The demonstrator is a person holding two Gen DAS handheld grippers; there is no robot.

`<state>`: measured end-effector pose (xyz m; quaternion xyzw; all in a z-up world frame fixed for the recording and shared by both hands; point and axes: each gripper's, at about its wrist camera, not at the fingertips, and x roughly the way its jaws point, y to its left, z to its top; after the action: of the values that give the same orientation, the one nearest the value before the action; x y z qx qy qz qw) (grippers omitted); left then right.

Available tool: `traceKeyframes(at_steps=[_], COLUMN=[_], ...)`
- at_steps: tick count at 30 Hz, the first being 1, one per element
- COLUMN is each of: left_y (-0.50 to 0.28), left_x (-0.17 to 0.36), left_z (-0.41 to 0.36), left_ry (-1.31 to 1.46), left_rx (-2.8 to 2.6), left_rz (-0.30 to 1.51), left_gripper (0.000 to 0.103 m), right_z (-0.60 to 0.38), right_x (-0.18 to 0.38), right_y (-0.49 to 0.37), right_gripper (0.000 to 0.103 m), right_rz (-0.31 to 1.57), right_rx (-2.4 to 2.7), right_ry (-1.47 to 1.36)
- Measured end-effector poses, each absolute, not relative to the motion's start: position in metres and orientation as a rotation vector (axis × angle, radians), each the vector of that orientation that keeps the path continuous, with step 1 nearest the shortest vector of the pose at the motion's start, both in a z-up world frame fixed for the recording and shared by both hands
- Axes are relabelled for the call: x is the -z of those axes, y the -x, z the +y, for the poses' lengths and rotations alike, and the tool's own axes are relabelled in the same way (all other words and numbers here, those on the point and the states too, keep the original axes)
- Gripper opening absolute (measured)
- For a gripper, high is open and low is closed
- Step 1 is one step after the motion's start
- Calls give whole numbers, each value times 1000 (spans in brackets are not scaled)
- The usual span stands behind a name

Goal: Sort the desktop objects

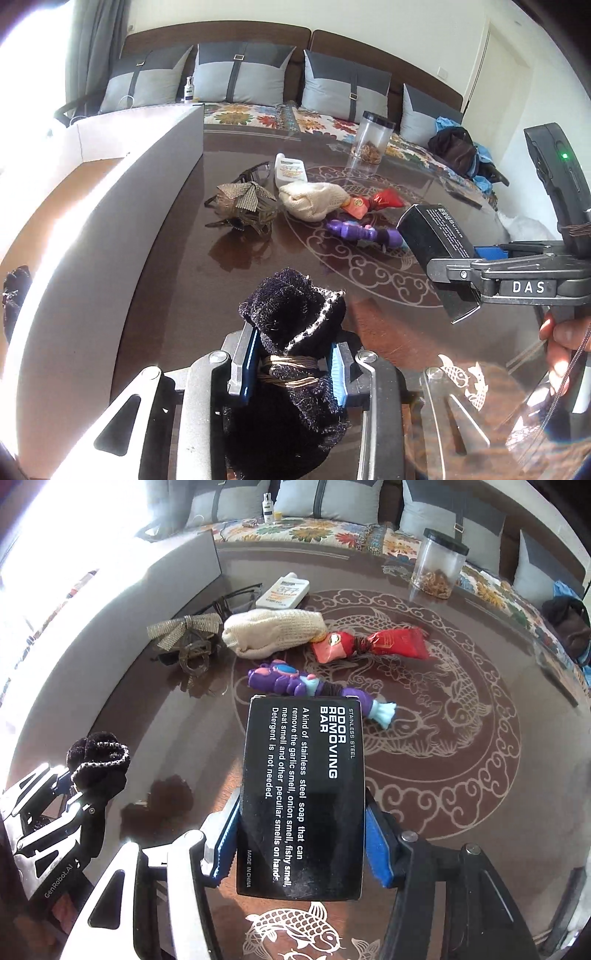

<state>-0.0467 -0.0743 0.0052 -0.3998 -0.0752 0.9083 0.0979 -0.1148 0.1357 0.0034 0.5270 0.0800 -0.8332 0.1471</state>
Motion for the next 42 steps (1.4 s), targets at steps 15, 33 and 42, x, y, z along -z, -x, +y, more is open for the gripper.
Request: traceKeyframes(at_steps=[15,33,42], left_y=[36,17,12], left_x=[-77,-43,-59], left_z=[-308,-313,-133], left_ry=[1243,1404,1276], left_rx=[-3033,-2995,-2662], left_rz=[-440,-516,-339], left_gripper=[31,69,87], right_z=[-82,-112,95], right_x=[-125,-76,2], right_y=[96,57,63], right_gripper=[59,101,103], right_rz=[118,194,341], right_rx=[2113,2158,2530], right_ry=[-1064,-912,-1114])
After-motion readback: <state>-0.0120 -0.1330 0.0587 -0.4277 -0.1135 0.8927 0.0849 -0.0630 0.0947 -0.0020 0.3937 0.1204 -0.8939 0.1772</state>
